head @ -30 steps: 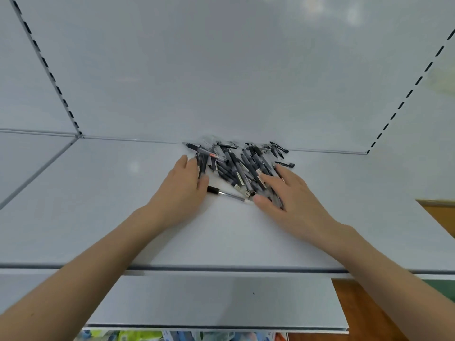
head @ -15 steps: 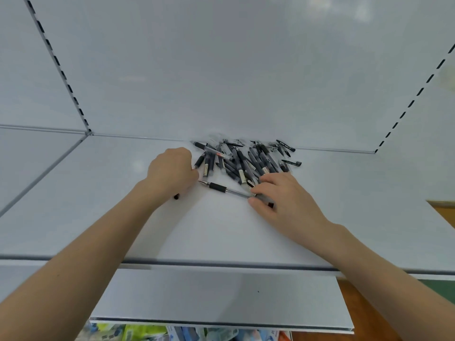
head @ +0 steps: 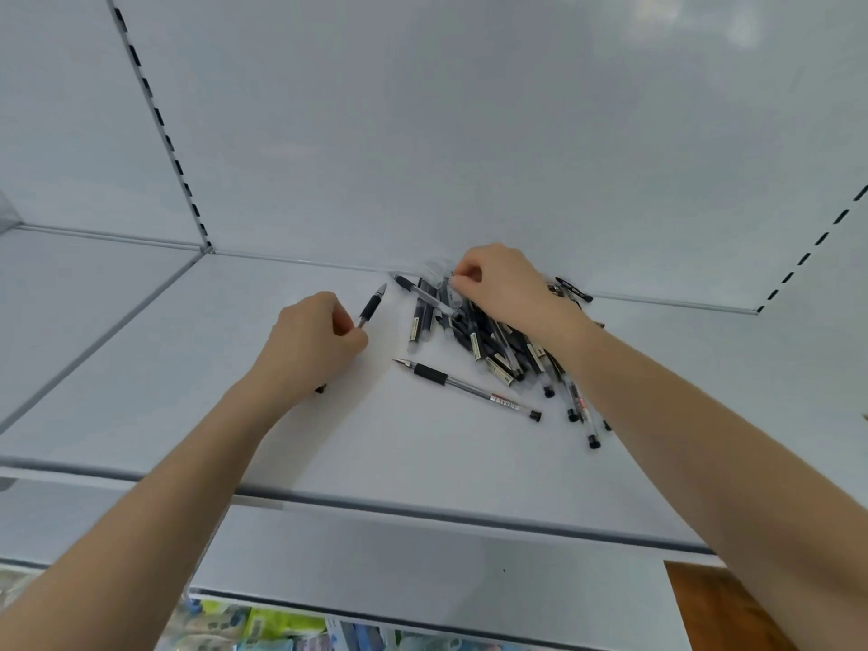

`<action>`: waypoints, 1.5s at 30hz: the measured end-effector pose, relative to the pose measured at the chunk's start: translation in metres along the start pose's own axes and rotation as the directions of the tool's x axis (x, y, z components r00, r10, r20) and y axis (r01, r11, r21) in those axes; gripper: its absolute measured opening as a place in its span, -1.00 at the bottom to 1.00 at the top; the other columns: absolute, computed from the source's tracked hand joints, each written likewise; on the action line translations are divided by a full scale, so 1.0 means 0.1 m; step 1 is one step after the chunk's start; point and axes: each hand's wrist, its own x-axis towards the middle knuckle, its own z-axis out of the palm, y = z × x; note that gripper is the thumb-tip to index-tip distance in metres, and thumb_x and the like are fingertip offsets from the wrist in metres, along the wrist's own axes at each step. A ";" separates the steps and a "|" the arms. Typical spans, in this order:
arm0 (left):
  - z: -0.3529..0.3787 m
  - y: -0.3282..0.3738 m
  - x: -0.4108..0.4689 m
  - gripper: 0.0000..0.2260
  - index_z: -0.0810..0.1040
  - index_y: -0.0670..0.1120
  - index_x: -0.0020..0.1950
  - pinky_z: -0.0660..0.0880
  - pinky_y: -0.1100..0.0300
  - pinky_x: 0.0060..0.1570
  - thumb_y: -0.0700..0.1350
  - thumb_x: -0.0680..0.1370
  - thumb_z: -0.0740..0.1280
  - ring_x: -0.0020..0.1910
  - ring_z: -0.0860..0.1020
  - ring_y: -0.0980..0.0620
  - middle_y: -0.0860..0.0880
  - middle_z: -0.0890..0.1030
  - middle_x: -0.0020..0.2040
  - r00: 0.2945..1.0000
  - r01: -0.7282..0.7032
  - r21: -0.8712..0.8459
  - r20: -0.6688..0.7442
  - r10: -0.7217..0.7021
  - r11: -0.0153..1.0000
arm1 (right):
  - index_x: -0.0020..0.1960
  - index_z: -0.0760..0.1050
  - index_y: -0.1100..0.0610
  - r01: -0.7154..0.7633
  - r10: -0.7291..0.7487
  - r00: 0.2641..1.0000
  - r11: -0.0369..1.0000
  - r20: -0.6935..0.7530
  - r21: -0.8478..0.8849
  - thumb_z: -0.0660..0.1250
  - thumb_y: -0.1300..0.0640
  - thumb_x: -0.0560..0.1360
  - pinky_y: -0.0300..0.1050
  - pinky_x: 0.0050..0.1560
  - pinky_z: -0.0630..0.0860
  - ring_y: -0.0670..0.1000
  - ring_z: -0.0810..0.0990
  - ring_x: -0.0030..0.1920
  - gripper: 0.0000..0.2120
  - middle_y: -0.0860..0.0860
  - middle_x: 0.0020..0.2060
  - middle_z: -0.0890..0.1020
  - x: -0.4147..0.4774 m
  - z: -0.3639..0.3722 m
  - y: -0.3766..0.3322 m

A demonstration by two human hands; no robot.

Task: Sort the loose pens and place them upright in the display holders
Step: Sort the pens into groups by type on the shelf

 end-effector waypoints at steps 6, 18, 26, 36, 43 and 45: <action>0.03 -0.04 -0.05 -0.92 0.46 -0.16 -0.13 0.37 0.23 -0.56 -0.16 0.49 0.27 -0.38 0.42 0.04 -0.02 0.47 -0.28 1.000 -0.010 -0.080 -0.030 0.007 0.997 | -0.29 0.42 0.19 -0.098 0.114 0.982 0.989 0.148 -0.108 0.31 0.00 0.48 -0.15 -0.39 0.28 0.07 0.41 -0.36 -0.71 0.03 -0.46 0.40 0.19 0.06 0.01; 0.06 -0.02 -0.04 -0.93 0.48 -0.17 -0.12 0.42 0.21 -0.52 -0.16 0.49 0.27 -0.36 0.42 0.06 0.01 0.46 -0.29 0.998 -0.009 -0.096 -0.070 0.002 0.995 | -0.37 0.37 0.17 -0.095 0.104 0.984 0.993 0.145 -0.067 0.32 0.07 0.45 -0.17 -0.42 0.22 0.05 0.32 -0.44 -0.71 0.09 -0.45 0.38 0.14 0.03 0.12; 0.14 0.08 -0.01 -0.93 0.48 -0.17 -0.12 0.40 0.21 -0.40 -0.17 0.48 0.28 -0.34 0.42 0.10 0.04 0.47 -0.32 0.991 -0.087 -0.083 -0.111 0.078 0.993 | -0.03 0.58 0.18 -0.113 0.127 0.986 0.986 -0.111 0.123 0.28 0.13 0.50 -0.14 0.02 0.45 0.01 0.57 -0.05 -0.84 0.07 -0.03 0.65 0.02 -0.32 0.46; 0.40 0.50 0.05 -0.96 0.47 -0.09 -0.14 0.33 0.54 -0.34 -0.19 0.47 0.32 -0.31 0.46 0.16 0.08 0.51 -0.31 0.962 -0.263 -0.129 -0.105 0.251 0.956 | 0.01 0.58 0.24 -0.312 0.317 0.940 0.948 -0.127 0.054 0.30 0.16 0.50 -0.19 0.01 0.38 0.11 0.57 0.06 -0.82 0.15 0.01 0.64 -0.27 -0.50 1.24; 0.40 0.61 0.02 -0.96 0.51 -0.07 -0.10 0.50 0.29 -0.31 -0.21 0.49 0.31 -0.45 0.52 0.18 0.02 0.52 -0.32 0.970 -0.240 -0.229 -0.022 0.241 0.943 | 0.04 0.56 0.24 -0.343 0.343 0.937 0.939 -0.071 0.010 0.29 0.13 0.50 -0.06 0.07 0.44 0.15 0.55 0.08 -0.79 0.18 0.03 0.63 -0.18 -0.34 1.23; 0.36 0.63 0.00 -0.93 0.53 -0.08 -0.08 0.49 0.36 -0.43 -0.22 0.51 0.28 -0.49 0.52 0.24 -0.01 0.53 -0.31 0.975 -0.201 -0.307 0.023 0.219 0.930 | 0.01 0.56 0.30 -0.353 0.352 0.933 0.935 -0.078 -0.007 0.26 0.16 0.51 -0.03 0.07 0.45 0.18 0.56 0.07 -0.79 0.21 0.02 0.63 -0.19 -0.35 1.20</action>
